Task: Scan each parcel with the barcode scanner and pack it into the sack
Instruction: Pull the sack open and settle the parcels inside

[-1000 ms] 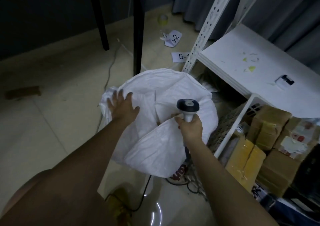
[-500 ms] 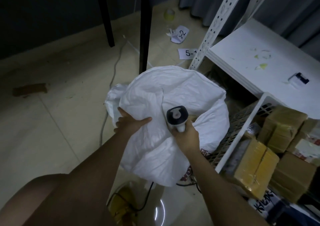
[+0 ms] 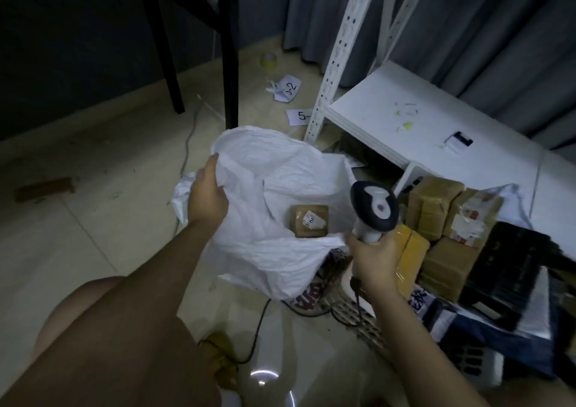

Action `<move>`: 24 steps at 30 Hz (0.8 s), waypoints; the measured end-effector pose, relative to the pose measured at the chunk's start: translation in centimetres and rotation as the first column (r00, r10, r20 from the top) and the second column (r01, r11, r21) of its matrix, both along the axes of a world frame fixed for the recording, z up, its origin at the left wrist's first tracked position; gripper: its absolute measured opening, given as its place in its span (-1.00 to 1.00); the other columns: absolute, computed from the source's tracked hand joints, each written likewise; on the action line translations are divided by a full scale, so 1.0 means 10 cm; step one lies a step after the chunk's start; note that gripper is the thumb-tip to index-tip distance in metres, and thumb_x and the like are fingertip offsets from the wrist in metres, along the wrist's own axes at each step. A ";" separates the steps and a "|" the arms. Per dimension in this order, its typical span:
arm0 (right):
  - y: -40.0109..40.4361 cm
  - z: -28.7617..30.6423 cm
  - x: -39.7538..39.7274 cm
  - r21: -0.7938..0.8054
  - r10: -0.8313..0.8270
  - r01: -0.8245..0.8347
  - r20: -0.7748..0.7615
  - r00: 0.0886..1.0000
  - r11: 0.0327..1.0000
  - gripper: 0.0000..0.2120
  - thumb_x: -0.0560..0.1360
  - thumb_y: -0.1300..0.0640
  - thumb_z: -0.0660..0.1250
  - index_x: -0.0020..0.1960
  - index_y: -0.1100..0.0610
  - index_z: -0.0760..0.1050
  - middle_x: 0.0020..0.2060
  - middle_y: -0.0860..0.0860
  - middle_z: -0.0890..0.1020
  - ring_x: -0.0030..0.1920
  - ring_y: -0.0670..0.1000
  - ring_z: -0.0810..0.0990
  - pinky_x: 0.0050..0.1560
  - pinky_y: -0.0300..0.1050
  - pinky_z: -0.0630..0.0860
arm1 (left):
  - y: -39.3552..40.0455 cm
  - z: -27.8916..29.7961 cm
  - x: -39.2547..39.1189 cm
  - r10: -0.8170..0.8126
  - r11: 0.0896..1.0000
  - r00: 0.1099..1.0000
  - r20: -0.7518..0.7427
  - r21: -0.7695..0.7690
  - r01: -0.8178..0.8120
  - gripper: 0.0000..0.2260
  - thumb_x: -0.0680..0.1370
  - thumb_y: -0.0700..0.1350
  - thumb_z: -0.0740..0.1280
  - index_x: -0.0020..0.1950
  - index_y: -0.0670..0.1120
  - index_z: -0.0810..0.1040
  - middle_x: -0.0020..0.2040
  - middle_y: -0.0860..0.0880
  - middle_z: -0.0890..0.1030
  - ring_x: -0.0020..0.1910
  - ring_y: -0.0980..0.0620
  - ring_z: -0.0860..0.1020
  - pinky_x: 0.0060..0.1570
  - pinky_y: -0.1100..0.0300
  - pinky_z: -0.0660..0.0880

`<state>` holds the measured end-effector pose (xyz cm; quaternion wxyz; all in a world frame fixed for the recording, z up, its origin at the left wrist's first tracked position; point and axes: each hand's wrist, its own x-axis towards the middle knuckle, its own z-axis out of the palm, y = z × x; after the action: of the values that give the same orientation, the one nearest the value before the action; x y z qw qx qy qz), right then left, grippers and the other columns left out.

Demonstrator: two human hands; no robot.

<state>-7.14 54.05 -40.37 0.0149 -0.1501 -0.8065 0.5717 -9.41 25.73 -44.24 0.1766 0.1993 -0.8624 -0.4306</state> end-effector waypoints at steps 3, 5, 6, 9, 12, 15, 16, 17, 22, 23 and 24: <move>0.10 0.26 0.31 -0.105 -0.081 0.067 -0.134 0.988 0.992 -0.73 0.44 0.32 0.44 0.03 0.04 0.52 -0.11 -0.15 0.58 -0.11 -0.22 0.56 -0.10 -0.37 0.48 | 0.08 0.31 0.21 0.018 1.000 0.977 -0.210 -0.005 -0.020 -0.48 0.57 -0.35 0.17 0.52 -0.10 0.23 0.37 -0.16 0.41 0.35 -0.09 0.37 0.33 0.25 0.22; 0.11 0.27 0.57 -0.133 -0.106 0.084 -0.168 0.980 0.988 -0.62 0.44 0.35 0.44 -0.01 -0.10 0.46 -0.08 -0.23 0.54 -0.05 -0.23 0.54 -0.01 -0.37 0.45 | 0.14 0.33 0.43 0.063 0.998 0.979 -0.195 -0.014 -0.067 -0.44 0.54 -0.35 0.16 0.53 -0.05 0.20 0.37 -0.14 0.41 0.32 -0.10 0.39 0.32 0.17 0.27; 0.12 0.20 0.67 -0.113 -0.109 0.095 -0.128 0.986 0.989 -0.62 0.43 0.34 0.46 0.04 -0.07 0.48 -0.03 -0.18 0.57 0.04 -0.15 0.55 0.07 -0.26 0.47 | 0.18 0.29 0.54 0.084 0.996 0.989 -0.123 -0.022 -0.087 -0.40 0.53 -0.36 0.16 0.54 -0.03 0.17 0.36 -0.16 0.41 0.30 -0.14 0.40 0.30 0.10 0.30; 0.11 -0.10 0.89 -0.067 -0.079 0.086 0.099 0.992 0.994 -0.61 0.39 0.28 0.49 0.17 0.16 0.47 0.05 0.06 0.61 0.09 0.13 0.60 0.07 0.02 0.54 | 0.32 0.11 0.87 0.013 1.000 0.954 0.298 0.013 -0.018 -0.35 0.57 -0.24 0.19 0.57 0.07 -0.02 0.42 -0.20 0.32 0.29 -0.24 0.40 0.21 -0.07 0.37; 0.15 -0.28 1.04 -0.159 -0.066 0.109 0.254 0.965 0.981 -0.64 0.40 0.28 0.49 0.13 0.17 0.46 0.00 0.15 0.62 -0.02 0.19 0.61 -0.01 0.08 0.57 | 0.40 0.04 1.03 -0.009 1.000 0.822 0.570 0.009 0.004 -0.25 0.57 -0.12 0.27 0.57 0.04 -0.19 0.46 -0.25 0.21 0.32 -0.31 0.36 0.26 -0.11 0.35; 0.30 -0.25 1.12 -0.216 -0.074 0.137 0.276 0.958 0.967 -0.69 0.46 0.29 0.44 0.15 0.20 0.45 -0.13 0.10 0.60 -0.18 0.06 0.57 -0.21 -0.10 0.51 | 0.48 0.06 1.04 0.053 0.999 0.773 0.632 -0.040 -0.036 -0.18 0.55 -0.13 0.33 0.57 -0.01 -0.23 0.52 -0.26 0.06 0.41 -0.30 0.24 0.35 -0.12 0.26; 0.36 -0.23 1.13 -0.236 -0.084 0.150 0.268 0.960 0.960 -0.70 0.48 0.27 0.42 0.17 0.20 0.45 -0.15 0.08 0.59 -0.19 0.05 0.56 -0.22 -0.11 0.50 | 0.51 0.08 1.02 0.090 0.994 0.770 0.632 -0.099 -0.036 -0.18 0.54 -0.12 0.34 0.57 -0.02 -0.20 0.54 -0.24 -0.03 0.47 -0.28 0.13 0.40 -0.12 0.17; 0.44 -0.21 1.13 -0.243 -0.091 0.156 0.258 0.962 0.957 -0.69 0.49 0.25 0.42 0.19 0.19 0.45 -0.13 0.08 0.60 -0.16 0.06 0.57 -0.18 -0.09 0.50 | 0.55 0.10 1.00 0.126 0.984 0.771 0.624 -0.175 -0.019 -0.18 0.53 -0.10 0.35 0.58 -0.04 -0.16 0.55 -0.23 -0.11 0.52 -0.24 0.00 0.45 -0.11 0.04; 0.83 -0.05 1.10 -0.242 -0.174 0.216 0.182 0.968 0.946 -0.65 0.49 0.13 0.44 0.22 0.08 0.43 0.02 0.03 0.61 0.00 0.07 0.59 0.08 0.06 0.55 | 0.97 0.26 0.78 -0.074 0.959 0.883 0.463 -0.209 0.190 -0.30 0.53 -0.12 0.32 0.56 -0.11 0.01 0.56 -0.22 -0.11 0.54 -0.16 -0.15 0.48 -0.06 -0.19; 0.93 -0.01 1.09 -0.245 -0.193 0.231 0.168 0.967 0.942 -0.66 0.50 0.14 0.43 0.23 0.13 0.45 -0.03 0.06 0.62 -0.05 0.08 0.60 0.01 0.05 0.58 | 1.12 0.30 0.72 -0.132 0.953 0.903 0.409 -0.199 0.229 -0.34 0.53 -0.12 0.32 0.55 -0.11 0.07 0.55 -0.22 -0.05 0.54 -0.16 -0.09 0.49 -0.05 -0.16; 1.02 0.04 1.09 -0.250 -0.203 0.236 0.148 0.968 0.939 -0.67 0.51 0.15 0.42 0.23 0.16 0.46 -0.09 0.06 0.62 -0.11 0.07 0.60 -0.07 0.00 0.56 | 1.28 0.35 0.67 -0.190 0.943 0.917 0.350 -0.196 0.270 -0.38 0.53 -0.13 0.32 0.53 -0.11 0.14 0.55 -0.21 0.01 0.53 -0.16 -0.03 0.49 -0.04 -0.11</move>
<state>3.78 64.27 -39.98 0.0099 -0.2739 -0.7000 0.6595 -2.70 38.56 -40.77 0.0020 0.1411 -0.9428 -0.3020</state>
